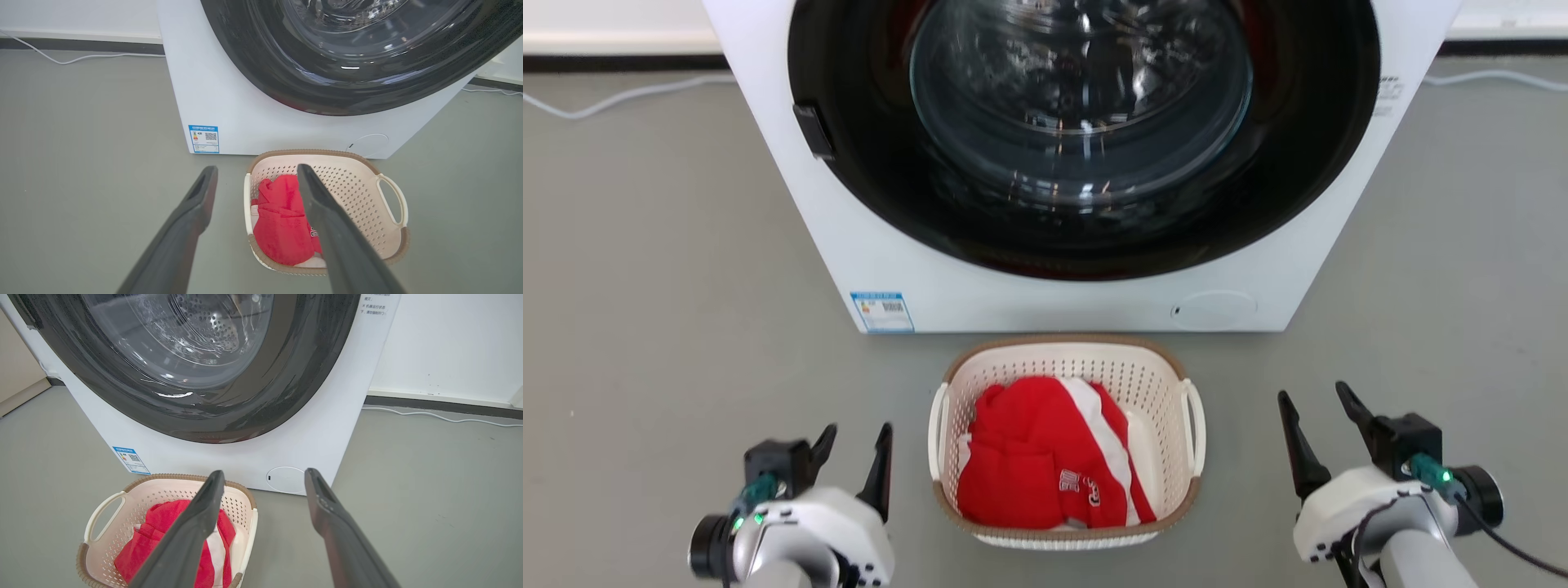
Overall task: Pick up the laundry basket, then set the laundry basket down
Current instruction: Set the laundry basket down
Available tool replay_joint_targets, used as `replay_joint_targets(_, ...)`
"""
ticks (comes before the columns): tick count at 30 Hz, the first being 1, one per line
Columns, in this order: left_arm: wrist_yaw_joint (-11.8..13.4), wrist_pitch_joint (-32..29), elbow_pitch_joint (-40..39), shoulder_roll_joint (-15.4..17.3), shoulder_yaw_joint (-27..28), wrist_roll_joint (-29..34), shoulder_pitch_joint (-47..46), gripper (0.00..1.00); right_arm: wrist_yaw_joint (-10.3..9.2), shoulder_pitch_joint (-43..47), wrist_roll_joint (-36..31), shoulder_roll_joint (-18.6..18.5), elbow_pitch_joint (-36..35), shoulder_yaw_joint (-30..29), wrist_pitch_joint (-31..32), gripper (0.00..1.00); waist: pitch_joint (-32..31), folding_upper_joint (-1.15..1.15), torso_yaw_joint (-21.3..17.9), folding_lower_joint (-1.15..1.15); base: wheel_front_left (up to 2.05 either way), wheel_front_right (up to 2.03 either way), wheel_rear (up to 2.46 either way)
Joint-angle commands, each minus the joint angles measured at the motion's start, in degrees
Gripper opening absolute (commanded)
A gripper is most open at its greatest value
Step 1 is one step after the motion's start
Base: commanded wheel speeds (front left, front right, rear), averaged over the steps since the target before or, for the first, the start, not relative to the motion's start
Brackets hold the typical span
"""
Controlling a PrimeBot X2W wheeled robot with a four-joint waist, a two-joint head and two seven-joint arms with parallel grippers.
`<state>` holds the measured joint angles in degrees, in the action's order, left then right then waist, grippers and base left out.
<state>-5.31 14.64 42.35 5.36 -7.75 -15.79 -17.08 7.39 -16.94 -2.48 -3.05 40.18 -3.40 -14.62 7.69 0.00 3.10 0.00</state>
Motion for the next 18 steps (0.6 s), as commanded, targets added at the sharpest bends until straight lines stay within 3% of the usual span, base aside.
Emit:
replay_joint_targets(1,-0.23,0.36,-2.13,1.11,2.2,1.06,0.6,1.0,0.1,0.89,-0.02,0.17,-2.3,1.26,-0.38,1.0,-1.71,0.0,-0.32,0.0,0.0,0.0,0.0)
replay_joint_targets(18,-0.92,0.36,-19.78,0.11,11.55,2.97,16.02,1.0,0.1,13.99,1.51,0.17,-16.85,1.48,-0.38,1.0,-8.13,0.0,-2.89,0.0,0.0,0.0,0.0)
